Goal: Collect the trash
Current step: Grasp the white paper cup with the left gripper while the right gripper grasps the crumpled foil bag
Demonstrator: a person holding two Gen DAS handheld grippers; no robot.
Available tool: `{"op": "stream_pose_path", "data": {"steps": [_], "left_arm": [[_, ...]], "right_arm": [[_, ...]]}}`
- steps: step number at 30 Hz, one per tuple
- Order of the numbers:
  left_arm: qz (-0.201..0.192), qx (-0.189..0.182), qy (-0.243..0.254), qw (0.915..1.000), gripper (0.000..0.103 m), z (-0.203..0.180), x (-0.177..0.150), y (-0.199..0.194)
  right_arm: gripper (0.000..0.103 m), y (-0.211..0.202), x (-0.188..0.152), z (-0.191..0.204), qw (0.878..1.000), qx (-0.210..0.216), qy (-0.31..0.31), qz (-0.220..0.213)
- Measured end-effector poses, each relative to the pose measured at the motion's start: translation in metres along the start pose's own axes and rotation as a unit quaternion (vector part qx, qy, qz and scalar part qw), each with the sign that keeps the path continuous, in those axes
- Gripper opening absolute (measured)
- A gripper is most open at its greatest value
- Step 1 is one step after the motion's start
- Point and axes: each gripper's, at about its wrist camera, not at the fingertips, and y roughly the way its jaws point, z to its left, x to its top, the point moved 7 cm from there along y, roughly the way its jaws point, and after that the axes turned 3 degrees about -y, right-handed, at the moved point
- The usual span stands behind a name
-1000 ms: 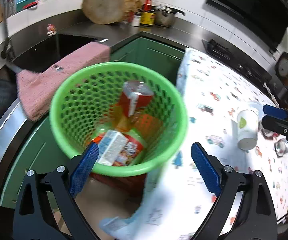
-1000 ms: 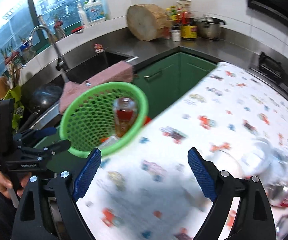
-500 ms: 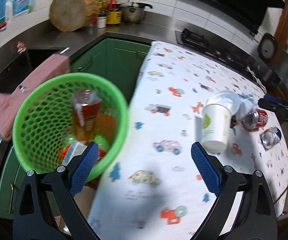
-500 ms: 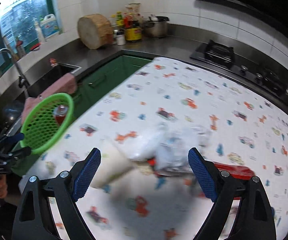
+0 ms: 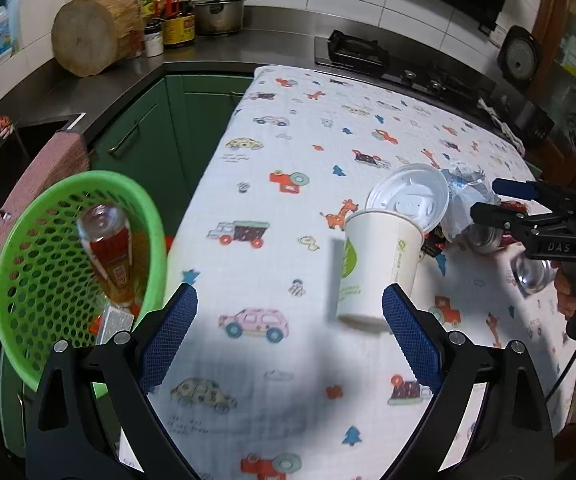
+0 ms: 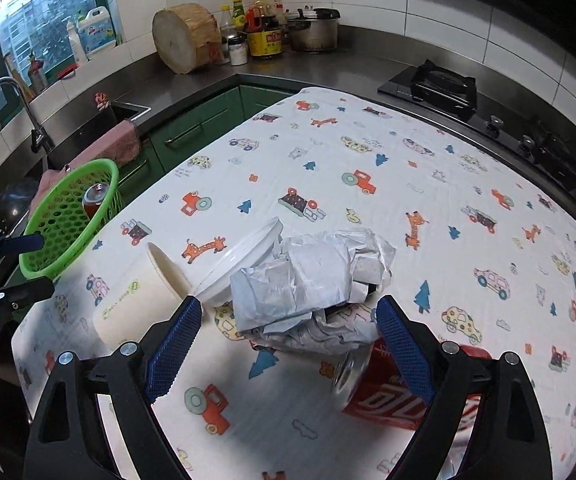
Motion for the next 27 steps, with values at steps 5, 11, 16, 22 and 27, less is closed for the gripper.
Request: {"op": "stream_pose_path", "data": {"steps": [5, 11, 16, 22, 27], "left_arm": [[0.01, -0.012, 0.011, 0.9998, 0.093, -0.012, 0.006, 0.012], [0.02, -0.025, 0.021, 0.9993, 0.093, -0.026, 0.007, 0.026], [0.025, -0.032, 0.029, 0.9987, 0.093, -0.035, 0.007, 0.036], [0.031, -0.041, 0.035, 0.9981, 0.093, -0.043, 0.007, 0.043], [0.036, -0.05, 0.044, 0.9971, 0.093, -0.05, 0.007, 0.049]], "right_arm": [[0.089, 0.011, 0.002, 0.0, 1.0, 0.001, -0.011, 0.006], [0.089, 0.02, 0.001, -0.003, 1.0, -0.006, -0.017, 0.014], [0.089, 0.024, 0.002, -0.007, 1.0, 0.0, -0.012, 0.016], [0.069, 0.033, 0.001, -0.006, 1.0, 0.009, -0.011, 0.028], [0.058, 0.029, -0.001, -0.008, 1.0, 0.022, -0.003, 0.021]]}}
